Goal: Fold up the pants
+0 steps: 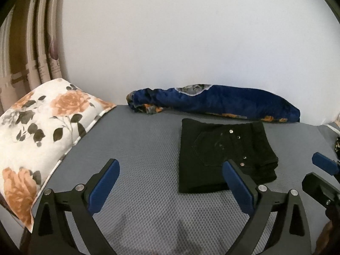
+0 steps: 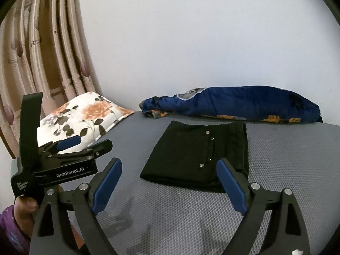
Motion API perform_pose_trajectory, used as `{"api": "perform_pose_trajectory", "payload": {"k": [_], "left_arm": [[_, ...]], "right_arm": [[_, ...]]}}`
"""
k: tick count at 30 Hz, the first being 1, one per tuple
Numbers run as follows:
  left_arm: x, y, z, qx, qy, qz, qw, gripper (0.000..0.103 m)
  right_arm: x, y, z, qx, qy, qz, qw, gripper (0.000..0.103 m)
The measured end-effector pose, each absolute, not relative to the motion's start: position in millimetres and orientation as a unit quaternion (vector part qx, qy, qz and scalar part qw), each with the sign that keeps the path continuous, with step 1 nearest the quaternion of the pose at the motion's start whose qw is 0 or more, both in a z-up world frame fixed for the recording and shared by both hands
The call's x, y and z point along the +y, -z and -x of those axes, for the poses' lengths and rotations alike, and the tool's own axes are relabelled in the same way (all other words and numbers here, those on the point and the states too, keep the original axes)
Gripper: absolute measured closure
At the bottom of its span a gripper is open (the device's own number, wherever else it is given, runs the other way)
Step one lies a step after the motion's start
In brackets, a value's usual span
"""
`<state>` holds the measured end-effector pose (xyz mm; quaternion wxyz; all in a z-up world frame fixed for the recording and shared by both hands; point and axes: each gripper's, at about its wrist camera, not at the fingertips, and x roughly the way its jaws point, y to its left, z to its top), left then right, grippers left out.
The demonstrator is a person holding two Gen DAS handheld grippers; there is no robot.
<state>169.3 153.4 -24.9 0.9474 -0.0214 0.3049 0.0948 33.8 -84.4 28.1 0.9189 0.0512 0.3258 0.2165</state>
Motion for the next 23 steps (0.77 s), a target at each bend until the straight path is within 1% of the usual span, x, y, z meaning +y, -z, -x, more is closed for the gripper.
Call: {"api": "perform_pose_trajectory", "payload": {"k": [6,8,9,14,18,23], "left_arm": [[151,17,-155,0.3,-0.095,0.023,0.949,0.005],[148,14,-149,0.294,-0.089,0.021,0.951,0.003],[148,13,-147,0.29,-0.088,0.019,0.953,0.0],[145,10,-133,0.277,-0.062,0.034,0.958,0.0],[144,12,-127,0.284,-0.065,0.039,0.956,0.0],[140,19,-125,0.299,-0.081,0.037,0.95,0.0]], "right_arm": [[-83,-36,-20,0.318,-0.222,-0.047,0.921,0.013],[-83,-38,-16,0.315,-0.224,-0.045,0.921,0.013],[-83,-39,-15,0.315,-0.224,-0.044,0.921,0.012],[-96,-35,-4,0.319,-0.216,-0.046,0.922,0.012],[-130,-22,-4,0.337,-0.187,-0.055,0.921,0.012],[-198,-3,-9,0.364,-0.122,-0.052,0.922,0.012]]}}
